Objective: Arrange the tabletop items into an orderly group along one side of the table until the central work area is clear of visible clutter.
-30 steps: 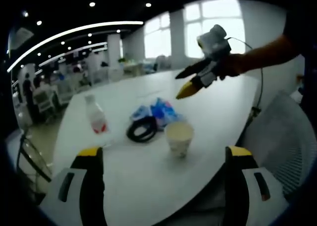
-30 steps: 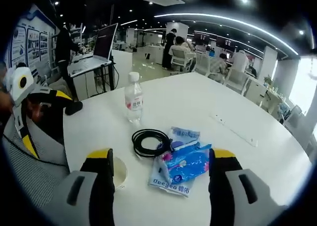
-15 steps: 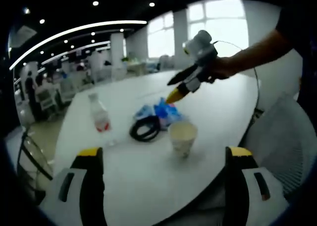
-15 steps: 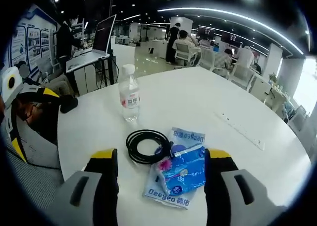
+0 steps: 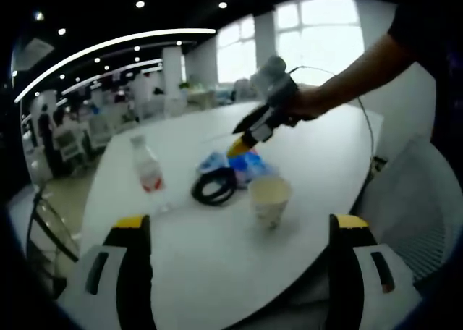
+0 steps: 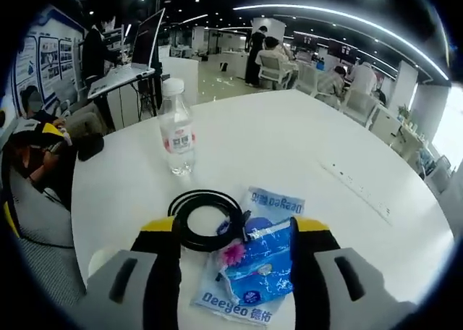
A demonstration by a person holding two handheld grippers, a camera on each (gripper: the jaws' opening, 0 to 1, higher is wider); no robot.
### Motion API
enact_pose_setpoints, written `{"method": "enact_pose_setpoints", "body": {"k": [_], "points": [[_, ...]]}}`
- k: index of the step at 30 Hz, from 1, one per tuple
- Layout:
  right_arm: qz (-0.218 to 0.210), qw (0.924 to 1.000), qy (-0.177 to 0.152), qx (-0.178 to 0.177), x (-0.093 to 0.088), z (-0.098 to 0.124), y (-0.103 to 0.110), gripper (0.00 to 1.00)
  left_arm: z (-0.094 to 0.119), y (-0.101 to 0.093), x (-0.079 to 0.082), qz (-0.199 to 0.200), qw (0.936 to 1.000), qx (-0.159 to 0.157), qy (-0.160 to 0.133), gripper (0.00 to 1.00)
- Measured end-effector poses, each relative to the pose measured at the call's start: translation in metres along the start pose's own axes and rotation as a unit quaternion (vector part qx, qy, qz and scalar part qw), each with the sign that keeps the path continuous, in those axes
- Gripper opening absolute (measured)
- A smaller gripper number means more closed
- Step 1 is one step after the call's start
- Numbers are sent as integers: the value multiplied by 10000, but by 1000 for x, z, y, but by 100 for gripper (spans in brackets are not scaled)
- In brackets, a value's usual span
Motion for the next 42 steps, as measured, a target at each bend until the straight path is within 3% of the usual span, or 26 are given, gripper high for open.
{"method": "enact_pose_setpoints", "body": {"k": [14,20,29,39,42], "points": [[-181,9988,404,222,-12,-38,3,46,-2,1,-2,35,9999,-24,124,98],[-443,9979,371,301,-17,-49,7,42,-2,1,-3,71,9998,-35,178,97],[-339,9968,643,331,-26,-65,11,34,-2,3,-5,73,9997,5,227,95],[-231,9944,998,266,-32,-82,14,33,-2,3,-6,94,9996,33,264,95],[-29,9949,994,182,-32,-85,16,31,-1,3,-7,102,9995,37,290,94]]}}
Point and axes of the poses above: the point that each gripper's makers call its tool centre point, and the gripper's own axes: z roughly backward along the fingers, y roughly to its left, x roughly out of its top, the point moved 9 cm from there along z, roughly backward along the fingers, and after that the axes turned 11 degrees about -x, right-handed, at the moved point
